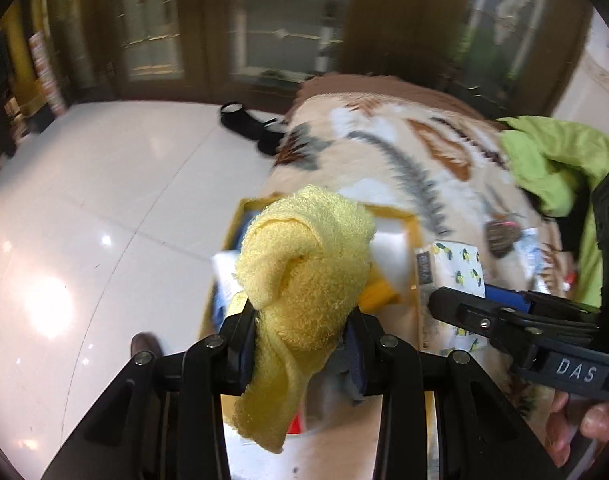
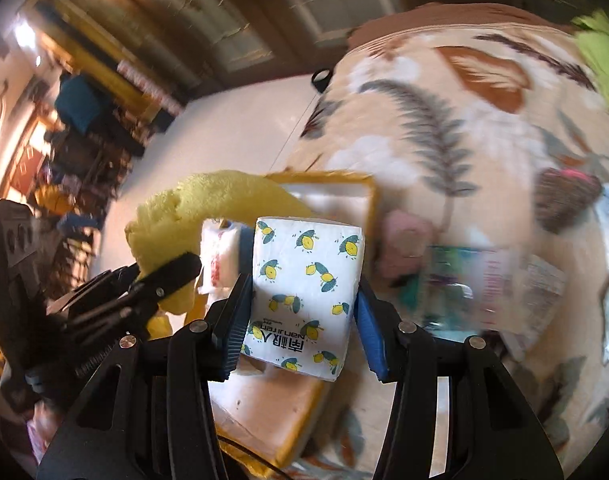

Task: Organize soft objects
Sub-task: 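Carry the yellow towel and tissue pack into the box and release both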

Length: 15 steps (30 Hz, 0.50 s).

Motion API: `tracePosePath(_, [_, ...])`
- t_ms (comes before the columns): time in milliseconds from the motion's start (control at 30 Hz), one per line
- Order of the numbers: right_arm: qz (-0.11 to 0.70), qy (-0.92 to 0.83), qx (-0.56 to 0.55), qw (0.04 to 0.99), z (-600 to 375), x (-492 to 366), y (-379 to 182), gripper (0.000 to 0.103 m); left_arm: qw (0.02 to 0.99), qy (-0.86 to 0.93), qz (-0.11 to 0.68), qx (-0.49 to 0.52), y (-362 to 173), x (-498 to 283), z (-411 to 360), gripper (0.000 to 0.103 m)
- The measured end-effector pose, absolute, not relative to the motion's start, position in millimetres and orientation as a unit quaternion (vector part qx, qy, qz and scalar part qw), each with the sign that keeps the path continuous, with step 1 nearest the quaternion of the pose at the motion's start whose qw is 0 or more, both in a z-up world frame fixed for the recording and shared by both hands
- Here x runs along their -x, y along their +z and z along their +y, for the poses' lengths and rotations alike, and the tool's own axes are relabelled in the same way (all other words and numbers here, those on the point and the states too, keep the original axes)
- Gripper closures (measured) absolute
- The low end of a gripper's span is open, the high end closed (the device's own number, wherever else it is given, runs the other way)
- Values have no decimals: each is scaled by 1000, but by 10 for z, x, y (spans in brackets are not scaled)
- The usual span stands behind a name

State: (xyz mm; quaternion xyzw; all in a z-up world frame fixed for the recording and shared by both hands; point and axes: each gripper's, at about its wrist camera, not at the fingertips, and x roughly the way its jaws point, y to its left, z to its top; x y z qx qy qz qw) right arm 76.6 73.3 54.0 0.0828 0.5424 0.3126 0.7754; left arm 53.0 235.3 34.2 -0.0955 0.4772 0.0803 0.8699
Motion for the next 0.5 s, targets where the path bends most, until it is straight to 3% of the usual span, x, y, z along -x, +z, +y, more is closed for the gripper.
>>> tracePosePath(333, [590, 294, -45, 750, 1075, -786, 75, 52, 855, 80, 493, 142, -102, -501, 2459, 62])
tracePosePath(500, [588, 303, -60, 747, 1014, -775, 96, 52, 850, 90, 496, 151, -100, -486, 2507, 41])
